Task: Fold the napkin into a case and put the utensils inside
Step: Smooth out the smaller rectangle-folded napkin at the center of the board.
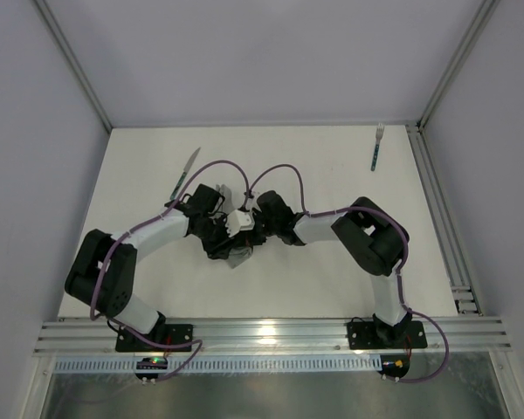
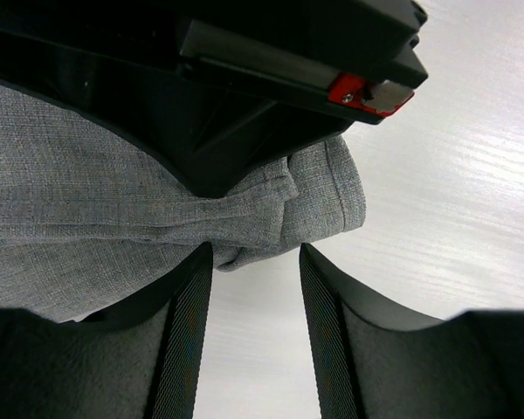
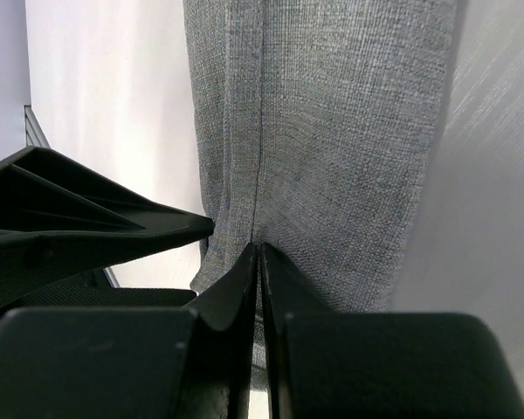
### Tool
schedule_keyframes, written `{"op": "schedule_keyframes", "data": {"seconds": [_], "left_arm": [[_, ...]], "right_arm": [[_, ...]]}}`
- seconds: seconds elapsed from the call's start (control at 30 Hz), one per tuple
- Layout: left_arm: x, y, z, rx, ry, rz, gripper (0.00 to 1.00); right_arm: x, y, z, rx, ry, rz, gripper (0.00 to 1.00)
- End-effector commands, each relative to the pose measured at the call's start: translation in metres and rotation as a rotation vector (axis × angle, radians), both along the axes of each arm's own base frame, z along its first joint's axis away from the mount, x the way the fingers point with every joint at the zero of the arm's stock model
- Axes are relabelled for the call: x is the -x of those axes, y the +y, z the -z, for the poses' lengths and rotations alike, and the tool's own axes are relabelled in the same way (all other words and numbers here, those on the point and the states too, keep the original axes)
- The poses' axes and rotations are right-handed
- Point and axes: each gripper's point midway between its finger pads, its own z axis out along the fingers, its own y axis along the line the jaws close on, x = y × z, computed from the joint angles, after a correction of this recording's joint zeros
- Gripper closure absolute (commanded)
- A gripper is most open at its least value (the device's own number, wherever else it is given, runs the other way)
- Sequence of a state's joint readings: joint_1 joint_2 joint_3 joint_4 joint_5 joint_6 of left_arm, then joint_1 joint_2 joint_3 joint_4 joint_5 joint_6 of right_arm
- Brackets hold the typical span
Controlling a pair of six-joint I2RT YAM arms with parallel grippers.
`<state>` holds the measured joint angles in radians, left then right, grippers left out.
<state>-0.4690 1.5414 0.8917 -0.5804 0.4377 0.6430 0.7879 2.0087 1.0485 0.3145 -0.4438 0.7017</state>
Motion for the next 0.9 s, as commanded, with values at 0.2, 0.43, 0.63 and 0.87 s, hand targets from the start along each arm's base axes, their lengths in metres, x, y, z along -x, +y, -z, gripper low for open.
{"op": "schedule_keyframes", "data": {"seconds": [0.2,0.43,0.63,0.87], "left_arm": [[0.001,-0.011,-0.002,0.042,0.057,0.018,0.57],[-0.003,-0.01,-0.008,0.048,0.021,0.001,0.94],[0.002,-0.021,-0.024,0.119,0.036,0.011,0.94],[-0.002,-0.023,-0.024,0.12,0.028,0.016,0.95]], "right_arm": [[-0.009,-0.001,-0.011,-0.006,-0.065,0.011,0.92],[-0.004,0.004,-0.016,-0.023,-0.082,-0.045,0.9],[0.006,0.009,-0.013,-0.031,-0.07,-0.091,0.9],[0.01,0.013,-0.003,-0.025,-0.055,-0.118,0.91]]}}
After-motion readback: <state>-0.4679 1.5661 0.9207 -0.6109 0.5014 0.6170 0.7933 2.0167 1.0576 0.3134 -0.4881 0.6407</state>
